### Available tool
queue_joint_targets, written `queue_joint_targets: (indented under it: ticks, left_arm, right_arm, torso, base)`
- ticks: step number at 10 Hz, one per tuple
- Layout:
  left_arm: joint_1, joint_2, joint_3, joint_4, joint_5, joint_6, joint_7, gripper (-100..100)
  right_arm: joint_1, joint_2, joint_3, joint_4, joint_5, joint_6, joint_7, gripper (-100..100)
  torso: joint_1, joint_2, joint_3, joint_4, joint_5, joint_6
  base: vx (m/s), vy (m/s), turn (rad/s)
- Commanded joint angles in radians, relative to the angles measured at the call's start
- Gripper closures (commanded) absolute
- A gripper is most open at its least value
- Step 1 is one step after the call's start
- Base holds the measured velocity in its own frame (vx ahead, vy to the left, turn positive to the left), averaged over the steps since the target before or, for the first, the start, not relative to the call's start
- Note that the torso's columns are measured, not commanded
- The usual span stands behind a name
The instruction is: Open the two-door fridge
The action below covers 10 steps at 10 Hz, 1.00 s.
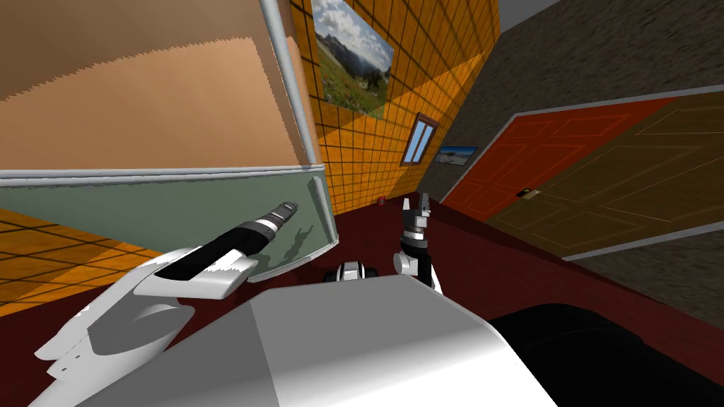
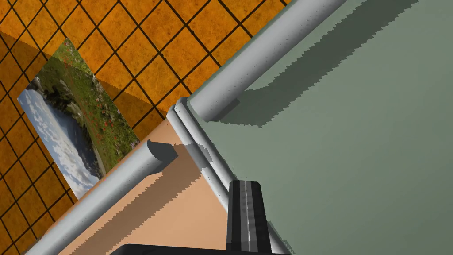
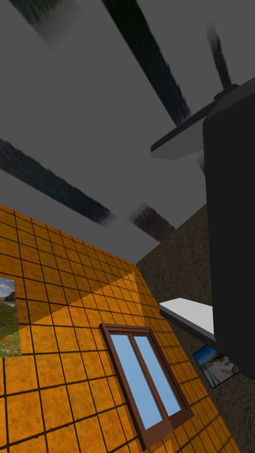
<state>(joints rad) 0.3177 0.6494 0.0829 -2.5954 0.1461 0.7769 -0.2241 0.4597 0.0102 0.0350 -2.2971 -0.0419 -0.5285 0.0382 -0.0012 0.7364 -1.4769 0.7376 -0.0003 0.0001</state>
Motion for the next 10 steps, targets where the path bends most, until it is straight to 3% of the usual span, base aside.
queue_joint_targets:
  ticks: [1, 2, 3, 4, 7, 10]
  left_arm:
    - [-0.001, 0.018, -0.044, -0.014, 0.024, -0.029, -0.012, 100]
    - [-0.001, 0.027, -0.058, -0.02, 0.036, -0.039, -0.015, 100]
    - [-0.007, 0.024, -0.046, -0.016, 0.033, -0.028, -0.01, 100]
    - [-0.01, 0.023, -0.047, 0.019, 0.032, -0.028, -0.011, -100]
    - [-0.021, 0.017, -0.04, 0.088, 0.027, -0.032, -0.009, -100]
    - [-0.059, 0.001, -0.008, 0.149, 0.009, -0.037, -0.001, -100]
  right_arm:
    - [0.0, 0.0, 0.0, 0.0, 0.0, 0.0, 0.0, 0]
    - [0.0, 0.0, 0.0, 0.0, 0.0, 0.0, 0.0, 0]
    - [0.0, 0.0, 0.0, 0.0, 0.0, 0.0, 0.0, 0]
    - [0.001, 0.0, 0.0, 0.0, 0.0, 0.0, 0.0, 0]
    - [0.001, 0.0, 0.0, 0.0, 0.0, 0.0, 0.0, 0]
    - [0.001, 0.0, 0.0, 0.0, 0.0, 0.0, 0.0, 0]
  torso:
    - [0.001, -0.002, -0.001, -0.001, 0.0, 0.0]
    - [0.002, -0.003, -0.002, -0.001, 0.001, 0.0]
    - [0.002, -0.001, -0.001, 0.0, 0.001, 0.0]
    - [-0.003, -0.008, -0.004, -0.002, -0.001, 0.0]
    - [-0.001, -0.004, -0.003, -0.001, 0.0, 0.0]
    - [0.0, 0.001, 0.001, 0.0, 0.0, 0.0]
  base:
    - [-0.334, 0.164, -0.082]
    - [-0.345, 0.163, -0.099]
    - [-0.162, 0.074, -0.029]
    - [-0.022, 0.009, 0.006]
    - [0.056, -0.026, -0.001]
    - [0.148, -0.065, 0.007]
